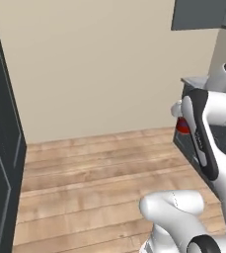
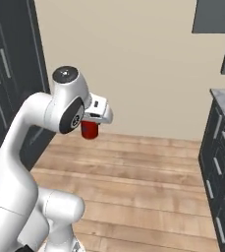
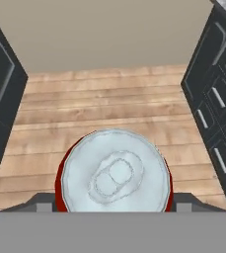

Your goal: Sort all alcoholic drinks to one cabinet, and non-alcoholic drinks to the other.

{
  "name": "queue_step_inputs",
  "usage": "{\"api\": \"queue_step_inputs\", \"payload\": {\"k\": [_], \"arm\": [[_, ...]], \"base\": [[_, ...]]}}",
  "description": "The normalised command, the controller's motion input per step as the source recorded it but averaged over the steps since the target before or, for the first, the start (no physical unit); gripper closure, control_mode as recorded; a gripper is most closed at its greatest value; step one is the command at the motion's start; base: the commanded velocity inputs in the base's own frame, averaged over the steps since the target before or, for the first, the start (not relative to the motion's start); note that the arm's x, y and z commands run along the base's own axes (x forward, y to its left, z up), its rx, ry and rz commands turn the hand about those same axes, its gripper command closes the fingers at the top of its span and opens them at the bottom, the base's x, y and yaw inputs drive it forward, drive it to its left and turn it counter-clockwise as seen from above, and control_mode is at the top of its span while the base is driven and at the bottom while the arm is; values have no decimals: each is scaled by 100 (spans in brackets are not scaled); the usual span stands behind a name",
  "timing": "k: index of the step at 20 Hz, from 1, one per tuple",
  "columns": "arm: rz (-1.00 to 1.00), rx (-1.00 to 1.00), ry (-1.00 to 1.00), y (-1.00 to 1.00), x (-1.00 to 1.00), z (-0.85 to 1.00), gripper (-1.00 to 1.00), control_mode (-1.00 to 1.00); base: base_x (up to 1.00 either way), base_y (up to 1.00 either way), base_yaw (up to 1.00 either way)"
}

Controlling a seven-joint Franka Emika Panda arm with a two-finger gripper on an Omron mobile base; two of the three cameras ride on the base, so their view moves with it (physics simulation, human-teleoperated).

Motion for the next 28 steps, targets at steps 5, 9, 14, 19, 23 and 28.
{"api": "queue_step_inputs", "payload": {"k": [5,9,14,19,23,28], "arm": [[0,0,0,0,0,0,100,100],[0,0,0,0,0,0,100,100],[0,0,0,0,0,0,100,100],[0,0,0,0,0,0,100,100],[0,0,0,0,0,0,100,100],[0,0,0,0,0,0,100,100]], "base": [[99,-11,-32],[89,0,-49],[98,0,-46],[97,0,-41],[74,3,-39],[13,0,-45]]}}
